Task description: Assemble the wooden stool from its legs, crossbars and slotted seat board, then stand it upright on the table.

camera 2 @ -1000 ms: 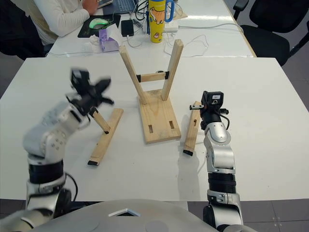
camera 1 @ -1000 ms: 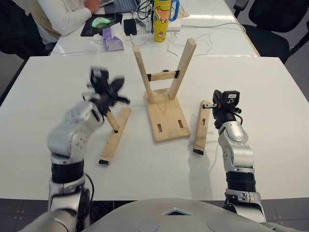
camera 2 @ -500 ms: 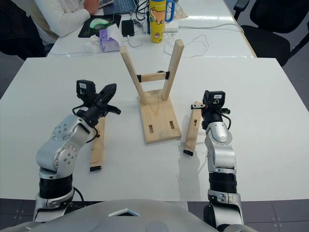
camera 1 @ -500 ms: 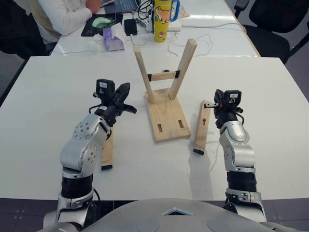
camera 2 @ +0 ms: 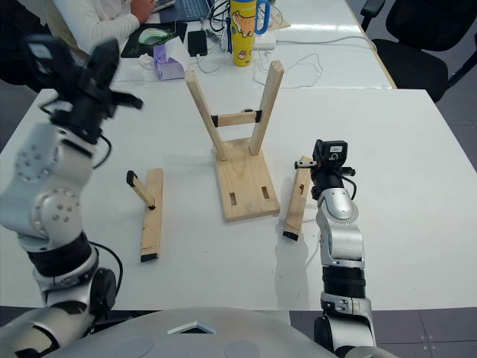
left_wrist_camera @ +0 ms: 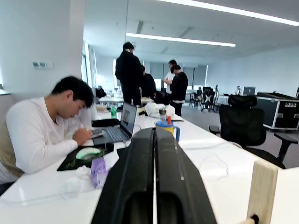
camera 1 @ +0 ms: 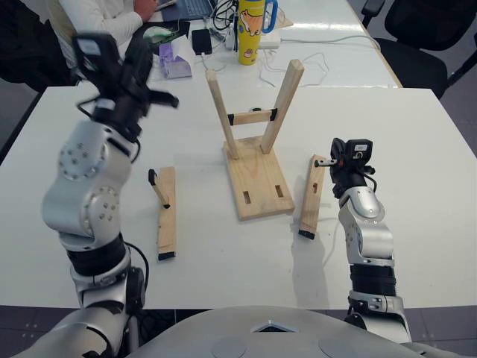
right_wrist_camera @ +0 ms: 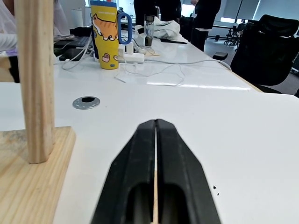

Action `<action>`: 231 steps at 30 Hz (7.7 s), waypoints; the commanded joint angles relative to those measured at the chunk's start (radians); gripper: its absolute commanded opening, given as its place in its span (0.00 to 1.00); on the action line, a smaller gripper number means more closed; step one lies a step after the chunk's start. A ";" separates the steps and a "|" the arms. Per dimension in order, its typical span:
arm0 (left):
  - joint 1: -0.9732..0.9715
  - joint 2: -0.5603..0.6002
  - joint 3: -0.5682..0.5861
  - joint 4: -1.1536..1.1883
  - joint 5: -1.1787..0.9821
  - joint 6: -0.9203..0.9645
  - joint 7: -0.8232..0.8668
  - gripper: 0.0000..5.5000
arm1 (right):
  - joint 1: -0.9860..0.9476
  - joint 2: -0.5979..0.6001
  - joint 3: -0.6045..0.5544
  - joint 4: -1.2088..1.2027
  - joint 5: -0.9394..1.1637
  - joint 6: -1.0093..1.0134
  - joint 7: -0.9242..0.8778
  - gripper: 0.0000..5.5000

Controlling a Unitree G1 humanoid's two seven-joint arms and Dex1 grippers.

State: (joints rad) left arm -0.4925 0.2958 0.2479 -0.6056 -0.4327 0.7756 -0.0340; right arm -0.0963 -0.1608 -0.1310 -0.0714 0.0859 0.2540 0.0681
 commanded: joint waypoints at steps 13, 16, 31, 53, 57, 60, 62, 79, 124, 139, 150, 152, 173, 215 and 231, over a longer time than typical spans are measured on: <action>0.349 0.003 -0.183 0.216 0.158 -0.049 -0.034 0.01 | 0.011 0.000 -0.007 -0.013 0.000 0.002 -0.004 0.00; 0.495 -0.007 -0.271 0.422 0.242 -0.164 -0.057 0.01 | -0.001 0.000 -0.007 -0.009 0.004 0.006 -0.002 0.00; 0.281 -0.067 -0.021 0.109 0.089 -0.236 -0.004 0.01 | 0.000 -0.005 -0.008 -0.009 -0.003 0.005 0.002 0.00; 0.803 -0.017 0.138 0.109 -0.227 0.263 -0.136 0.39 | 0.093 0.007 -0.020 -0.070 -0.006 0.006 -0.028 0.00; 0.796 -0.012 0.130 0.064 -0.251 0.313 -0.118 0.48 | 0.099 0.007 -0.014 -0.074 -0.008 0.004 -0.030 0.00; 0.772 -0.031 0.127 0.034 -0.263 0.356 -0.083 0.55 | 0.096 0.005 -0.010 -0.073 -0.009 0.004 -0.027 0.00; 0.768 -0.033 0.096 0.038 -0.238 0.359 -0.064 0.62 | 0.092 0.005 -0.009 -0.069 -0.009 0.004 -0.027 0.00; 0.808 0.075 -0.221 0.140 0.075 0.176 -0.066 0.47 | 0.052 0.000 0.001 -0.047 -0.006 0.001 -0.023 0.00; 0.477 0.240 -0.285 -0.060 0.147 -0.358 -0.505 0.37 | -0.251 -0.179 -0.062 -0.211 1.667 0.692 -0.175 0.48; 0.495 0.249 -0.341 -0.078 0.161 -0.349 -0.529 0.37 | -0.263 -0.191 -0.033 -0.211 1.665 0.640 -0.168 0.38; 0.495 0.246 -0.346 -0.060 0.179 -0.353 -0.526 0.37 | -0.269 -0.198 -0.035 -0.207 1.685 0.621 -0.156 0.19; 0.501 0.248 -0.348 -0.055 0.180 -0.352 -0.527 0.37 | -0.272 -0.201 -0.037 -0.204 1.685 0.621 -0.151 0.19; 0.715 0.232 -0.218 0.087 0.233 -0.440 -0.464 0.53 | -0.086 -0.506 -0.224 -0.302 1.398 0.642 -0.126 0.19; 0.813 0.065 -0.135 0.041 0.227 -0.478 -0.310 0.53 | 0.080 -0.499 -0.218 -0.439 1.104 0.607 -0.038 0.19; 0.827 0.040 -0.105 0.021 0.237 -0.496 -0.263 0.53 | 0.134 -0.492 -0.238 -0.464 1.097 0.596 -0.006 0.19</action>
State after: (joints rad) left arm 0.3468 0.3319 0.1380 -0.5739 -0.2031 0.2765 -0.3032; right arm 0.0064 -0.6407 -0.3823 -0.5191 1.2198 0.8372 0.0506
